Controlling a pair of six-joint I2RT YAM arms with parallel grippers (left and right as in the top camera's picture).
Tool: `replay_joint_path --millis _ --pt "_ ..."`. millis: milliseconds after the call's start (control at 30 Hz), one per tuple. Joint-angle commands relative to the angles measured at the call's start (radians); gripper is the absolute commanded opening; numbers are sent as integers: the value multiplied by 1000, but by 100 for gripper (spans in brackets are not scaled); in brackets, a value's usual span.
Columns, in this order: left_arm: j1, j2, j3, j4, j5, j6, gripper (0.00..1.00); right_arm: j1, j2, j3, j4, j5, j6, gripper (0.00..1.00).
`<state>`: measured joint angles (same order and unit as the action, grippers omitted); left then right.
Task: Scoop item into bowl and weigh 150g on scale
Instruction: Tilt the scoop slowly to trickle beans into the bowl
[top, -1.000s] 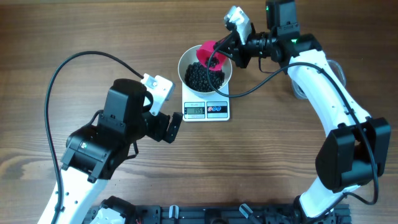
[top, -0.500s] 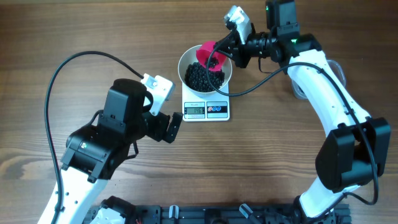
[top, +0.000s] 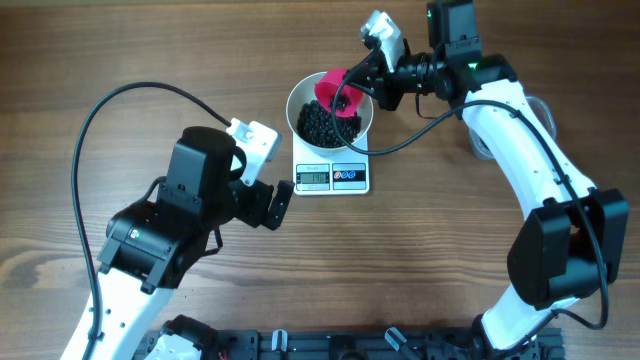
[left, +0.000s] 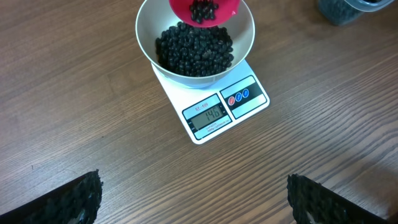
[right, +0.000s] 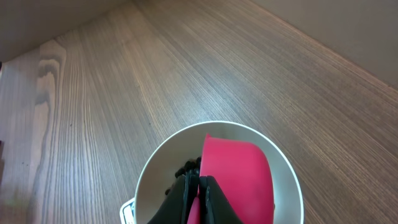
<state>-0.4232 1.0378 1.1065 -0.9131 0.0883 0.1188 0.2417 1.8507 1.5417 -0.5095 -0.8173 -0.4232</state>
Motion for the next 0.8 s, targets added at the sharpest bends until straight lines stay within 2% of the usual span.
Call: replay_joint_path --millis 0,767 --pt "5 -4 14 3 12 8 100 0 -27 12 4 3 8 4" --pt "5 -4 14 3 12 8 100 0 -27 12 3 3 35 4"
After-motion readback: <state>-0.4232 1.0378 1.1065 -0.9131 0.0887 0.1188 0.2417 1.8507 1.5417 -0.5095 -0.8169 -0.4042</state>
